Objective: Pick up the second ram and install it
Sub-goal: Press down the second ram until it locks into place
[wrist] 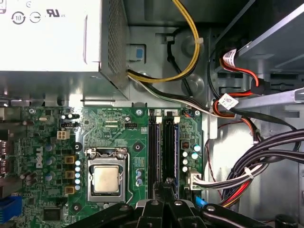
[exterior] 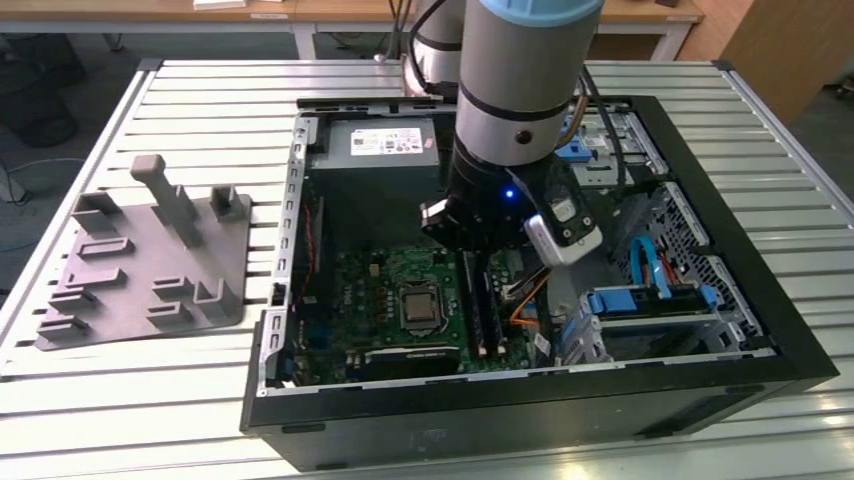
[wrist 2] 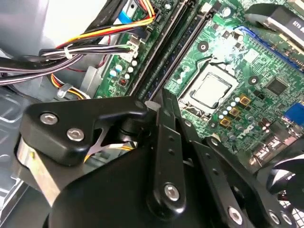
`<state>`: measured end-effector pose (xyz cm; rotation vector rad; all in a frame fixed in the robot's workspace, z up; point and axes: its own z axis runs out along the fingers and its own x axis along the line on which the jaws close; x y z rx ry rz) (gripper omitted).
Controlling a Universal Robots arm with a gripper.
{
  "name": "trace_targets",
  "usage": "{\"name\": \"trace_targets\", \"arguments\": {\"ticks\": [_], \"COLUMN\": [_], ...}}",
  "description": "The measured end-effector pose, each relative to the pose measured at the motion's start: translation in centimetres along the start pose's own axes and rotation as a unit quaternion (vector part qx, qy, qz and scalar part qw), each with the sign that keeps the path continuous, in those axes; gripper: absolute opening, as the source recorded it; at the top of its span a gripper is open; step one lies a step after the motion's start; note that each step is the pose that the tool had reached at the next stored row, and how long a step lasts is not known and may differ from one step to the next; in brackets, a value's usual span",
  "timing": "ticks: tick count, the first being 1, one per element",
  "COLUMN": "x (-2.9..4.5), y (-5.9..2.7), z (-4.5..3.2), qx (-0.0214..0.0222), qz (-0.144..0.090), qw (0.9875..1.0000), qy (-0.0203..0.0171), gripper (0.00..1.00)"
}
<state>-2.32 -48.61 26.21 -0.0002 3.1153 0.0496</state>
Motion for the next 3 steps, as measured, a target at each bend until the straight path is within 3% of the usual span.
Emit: {"name": "trace_targets", "arguments": {"ticks": [3], "x": [0.0], "y": [0.0], "z": [0.0], "qx": [-0.0001], "qz": [0.0], "qw": [1.0], "qy": [0.0], "gripper": [0.1]}}
